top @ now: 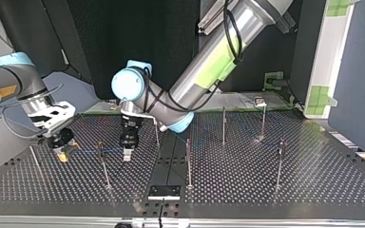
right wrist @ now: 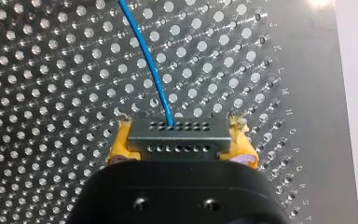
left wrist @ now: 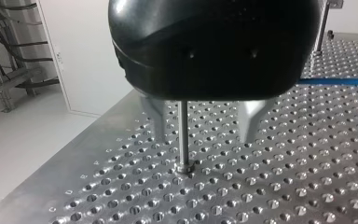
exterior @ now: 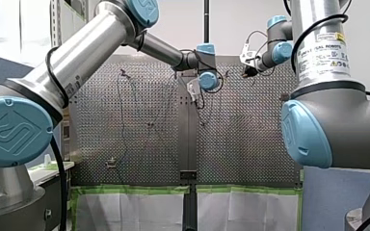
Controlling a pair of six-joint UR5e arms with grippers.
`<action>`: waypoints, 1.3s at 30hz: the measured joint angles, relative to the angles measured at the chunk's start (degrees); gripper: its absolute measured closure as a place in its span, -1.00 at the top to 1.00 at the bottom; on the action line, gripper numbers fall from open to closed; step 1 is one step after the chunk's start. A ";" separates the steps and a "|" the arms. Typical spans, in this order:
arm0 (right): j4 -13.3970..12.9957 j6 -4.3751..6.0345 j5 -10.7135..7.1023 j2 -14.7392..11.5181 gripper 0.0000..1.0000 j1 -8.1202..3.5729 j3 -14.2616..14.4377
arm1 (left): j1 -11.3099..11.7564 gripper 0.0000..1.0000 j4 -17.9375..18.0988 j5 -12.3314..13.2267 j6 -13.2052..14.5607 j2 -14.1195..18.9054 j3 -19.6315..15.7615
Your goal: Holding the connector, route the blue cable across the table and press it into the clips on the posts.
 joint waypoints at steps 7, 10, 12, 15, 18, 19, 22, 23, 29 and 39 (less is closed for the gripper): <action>0.00 -0.10 -0.15 0.01 -1.00 0.03 0.00 | -0.52 1.00 -2.26 0.17 -0.49 0.02 0.00; 0.00 -0.11 -0.14 0.01 -1.00 0.14 0.00 | -0.74 1.00 -3.52 1.04 -1.37 0.03 0.00; 0.02 -0.14 -0.10 0.01 -1.00 0.21 0.00 | -0.99 1.00 -4.56 1.87 -2.34 0.13 -0.01; 0.12 -0.17 -0.06 0.02 -1.00 0.30 0.01 | -1.55 1.00 -6.18 2.94 -3.68 0.81 -0.53; 0.22 -0.19 -0.05 0.02 -1.00 0.38 0.02 | -2.12 1.00 -7.73 3.59 -4.25 2.10 -1.74; 0.23 -0.19 -0.05 0.02 -1.00 0.42 0.02 | -2.28 1.00 -7.98 3.87 -4.27 2.55 -2.20; 0.25 -0.26 -0.03 0.04 -1.00 0.52 0.02 | -2.79 1.00 -7.61 5.26 -4.25 4.25 -3.87; 0.26 -0.29 0.00 0.05 -1.00 0.55 0.02 | -2.98 1.00 -7.15 5.76 -4.28 4.91 -4.53; 0.34 -0.36 0.42 0.09 -1.00 0.71 0.02 | -3.85 1.00 -4.38 6.24 -4.76 8.10 -7.72; 0.50 -0.33 0.49 0.16 -1.00 0.98 0.05 | -3.29 1.00 0.60 2.00 -5.44 13.13 -12.74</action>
